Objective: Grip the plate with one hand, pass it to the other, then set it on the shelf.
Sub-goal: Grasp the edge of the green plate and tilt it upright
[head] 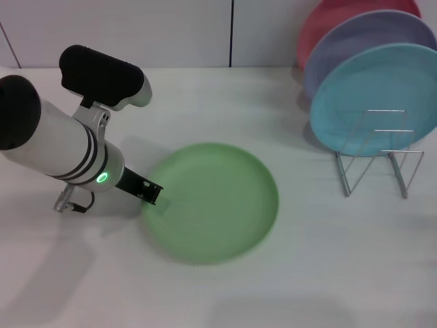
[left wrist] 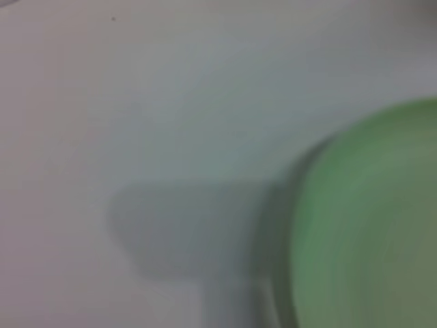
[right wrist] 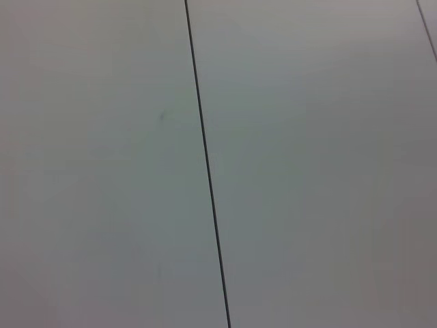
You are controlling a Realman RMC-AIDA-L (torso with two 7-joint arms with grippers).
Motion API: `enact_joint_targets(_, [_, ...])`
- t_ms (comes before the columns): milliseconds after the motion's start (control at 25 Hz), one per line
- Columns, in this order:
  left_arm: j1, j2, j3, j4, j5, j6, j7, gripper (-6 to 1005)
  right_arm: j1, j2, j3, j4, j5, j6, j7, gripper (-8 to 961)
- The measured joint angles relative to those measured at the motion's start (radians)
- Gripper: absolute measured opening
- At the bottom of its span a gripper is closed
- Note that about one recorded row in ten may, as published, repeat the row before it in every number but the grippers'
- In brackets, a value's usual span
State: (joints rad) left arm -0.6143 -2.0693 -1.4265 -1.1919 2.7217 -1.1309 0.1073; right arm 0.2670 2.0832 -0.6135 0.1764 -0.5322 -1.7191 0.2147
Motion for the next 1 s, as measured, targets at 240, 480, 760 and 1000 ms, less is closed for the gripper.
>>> enact_joint_targets(240, [-0.003,0.000,0.000,0.009,0.000,0.008,0.013,172,0.002,0.000,0.000,0.000,0.000,0.002,-0.007,700])
enact_joint_targets(480, [-0.003,0.000,-0.003,-0.005,-0.010,0.010,0.031,80,0.001,0.000,0.000,0.000,0.000,-0.006,-0.012,699])
enact_joint_targets(760, [-0.004,0.003,-0.011,-0.052,-0.022,0.005,0.048,57,0.001,0.000,0.000,-0.004,-0.033,-0.132,-0.009,699])
enact_joint_targets(1000, [-0.002,0.004,-0.030,-0.111,-0.025,-0.004,0.068,46,0.037,-0.002,0.000,-0.090,-0.178,-0.288,-0.001,699])
